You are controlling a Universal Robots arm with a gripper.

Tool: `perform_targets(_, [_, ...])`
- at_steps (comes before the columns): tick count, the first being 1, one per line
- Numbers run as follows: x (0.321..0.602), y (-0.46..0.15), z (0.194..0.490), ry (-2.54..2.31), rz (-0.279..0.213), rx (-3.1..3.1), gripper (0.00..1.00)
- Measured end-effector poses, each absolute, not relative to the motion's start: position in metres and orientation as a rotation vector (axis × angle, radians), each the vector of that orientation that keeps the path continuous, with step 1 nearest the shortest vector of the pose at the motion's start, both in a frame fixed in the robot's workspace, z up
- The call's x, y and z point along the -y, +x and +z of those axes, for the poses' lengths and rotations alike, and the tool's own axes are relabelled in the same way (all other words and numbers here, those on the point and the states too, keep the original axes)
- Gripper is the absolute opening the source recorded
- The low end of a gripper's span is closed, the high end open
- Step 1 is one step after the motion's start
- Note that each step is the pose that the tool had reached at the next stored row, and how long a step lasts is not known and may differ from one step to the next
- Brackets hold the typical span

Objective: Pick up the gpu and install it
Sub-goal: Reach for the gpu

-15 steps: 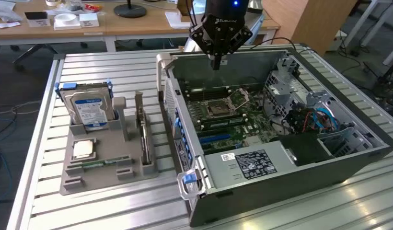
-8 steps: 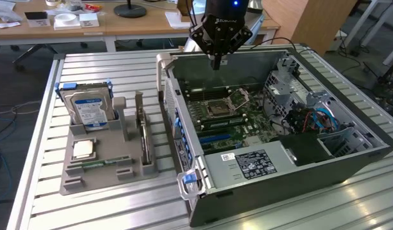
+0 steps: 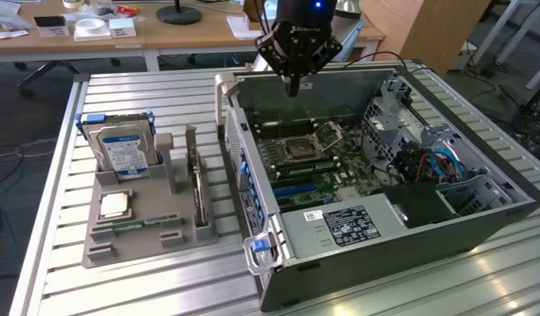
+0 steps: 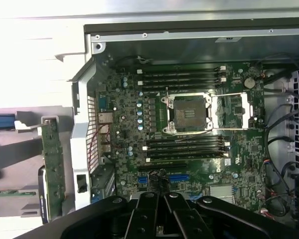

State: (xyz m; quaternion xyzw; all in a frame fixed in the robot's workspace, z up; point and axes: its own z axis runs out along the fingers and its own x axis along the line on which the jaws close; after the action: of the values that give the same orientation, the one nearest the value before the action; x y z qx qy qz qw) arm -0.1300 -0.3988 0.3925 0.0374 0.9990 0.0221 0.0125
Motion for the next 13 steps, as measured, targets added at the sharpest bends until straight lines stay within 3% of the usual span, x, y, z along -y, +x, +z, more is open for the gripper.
perform_targets(13, [0.399, -0.144, 0.391, 0.117, 0.069, -3.114, 0.1])
